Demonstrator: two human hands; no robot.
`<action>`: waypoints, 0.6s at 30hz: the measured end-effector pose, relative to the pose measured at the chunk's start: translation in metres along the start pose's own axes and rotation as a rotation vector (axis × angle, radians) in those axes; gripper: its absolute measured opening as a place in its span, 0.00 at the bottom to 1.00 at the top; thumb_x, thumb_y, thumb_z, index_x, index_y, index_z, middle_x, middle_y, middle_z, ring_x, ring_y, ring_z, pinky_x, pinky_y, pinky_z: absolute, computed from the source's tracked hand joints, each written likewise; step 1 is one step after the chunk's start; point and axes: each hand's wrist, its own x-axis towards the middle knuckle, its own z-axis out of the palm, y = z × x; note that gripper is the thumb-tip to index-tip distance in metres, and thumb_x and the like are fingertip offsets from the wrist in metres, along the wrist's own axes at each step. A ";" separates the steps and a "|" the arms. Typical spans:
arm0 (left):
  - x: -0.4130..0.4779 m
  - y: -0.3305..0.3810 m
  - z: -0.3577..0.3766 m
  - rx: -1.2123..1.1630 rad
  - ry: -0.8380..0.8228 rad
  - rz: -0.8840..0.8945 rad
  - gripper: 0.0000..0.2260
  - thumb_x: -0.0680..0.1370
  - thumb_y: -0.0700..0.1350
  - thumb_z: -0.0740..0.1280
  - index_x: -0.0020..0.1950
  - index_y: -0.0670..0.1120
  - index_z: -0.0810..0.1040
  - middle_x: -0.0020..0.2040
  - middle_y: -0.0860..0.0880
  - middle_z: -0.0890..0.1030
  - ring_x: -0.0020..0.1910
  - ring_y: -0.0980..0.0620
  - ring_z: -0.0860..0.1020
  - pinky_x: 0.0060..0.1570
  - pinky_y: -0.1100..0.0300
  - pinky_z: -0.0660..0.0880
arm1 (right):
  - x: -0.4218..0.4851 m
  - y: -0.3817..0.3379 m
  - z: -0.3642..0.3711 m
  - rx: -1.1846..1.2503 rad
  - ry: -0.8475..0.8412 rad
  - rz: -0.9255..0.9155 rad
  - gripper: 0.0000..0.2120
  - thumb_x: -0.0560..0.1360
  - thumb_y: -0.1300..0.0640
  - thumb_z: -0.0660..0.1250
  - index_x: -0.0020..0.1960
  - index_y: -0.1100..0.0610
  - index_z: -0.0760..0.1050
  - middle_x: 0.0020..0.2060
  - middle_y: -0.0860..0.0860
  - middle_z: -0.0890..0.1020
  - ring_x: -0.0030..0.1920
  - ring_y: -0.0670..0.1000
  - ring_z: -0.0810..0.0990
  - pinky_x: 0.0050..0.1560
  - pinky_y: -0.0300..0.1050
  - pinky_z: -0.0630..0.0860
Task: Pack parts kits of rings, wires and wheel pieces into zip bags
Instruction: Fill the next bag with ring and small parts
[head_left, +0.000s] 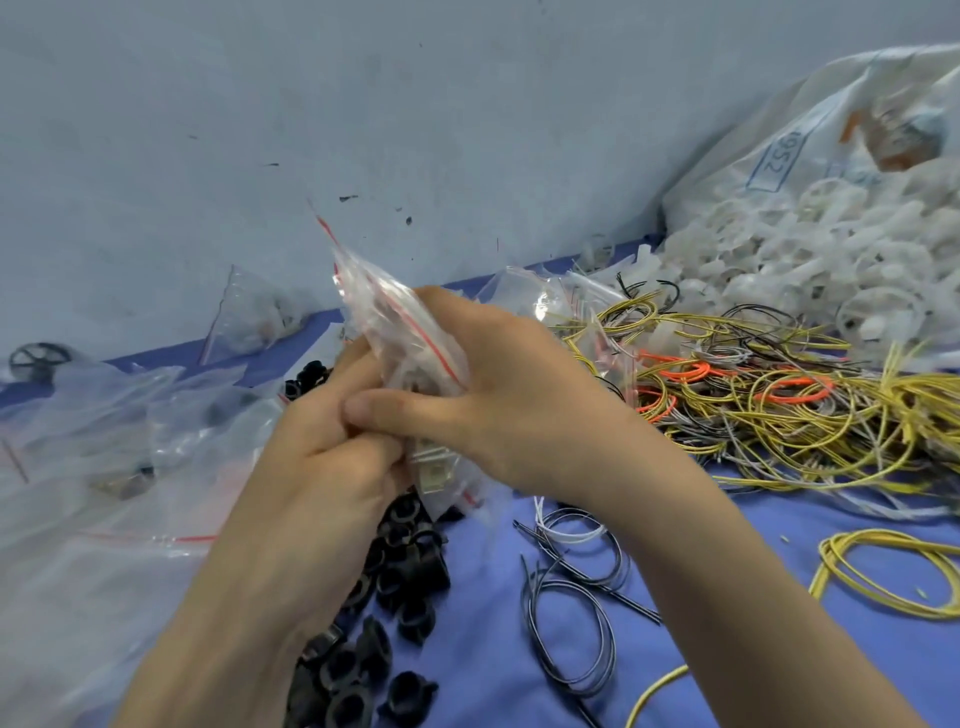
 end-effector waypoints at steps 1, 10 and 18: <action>0.000 0.001 0.000 0.001 -0.038 0.023 0.27 0.72 0.25 0.57 0.58 0.51 0.82 0.59 0.46 0.82 0.58 0.48 0.81 0.48 0.60 0.80 | 0.001 0.001 -0.001 -0.009 -0.004 0.001 0.15 0.70 0.50 0.74 0.53 0.51 0.74 0.39 0.44 0.79 0.40 0.43 0.75 0.41 0.30 0.70; 0.007 -0.003 -0.007 0.183 0.394 -0.011 0.17 0.80 0.36 0.62 0.44 0.54 0.85 0.52 0.58 0.84 0.40 0.54 0.85 0.35 0.64 0.80 | 0.002 0.014 -0.009 -0.026 -0.018 0.057 0.10 0.69 0.65 0.66 0.41 0.50 0.72 0.29 0.46 0.74 0.28 0.44 0.69 0.29 0.31 0.67; 0.009 -0.001 -0.026 0.164 0.343 -0.131 0.22 0.77 0.30 0.52 0.45 0.45 0.85 0.43 0.49 0.86 0.33 0.46 0.84 0.30 0.61 0.79 | 0.000 0.003 -0.028 0.908 -0.021 0.134 0.11 0.71 0.74 0.60 0.46 0.63 0.76 0.37 0.61 0.81 0.34 0.56 0.82 0.39 0.49 0.83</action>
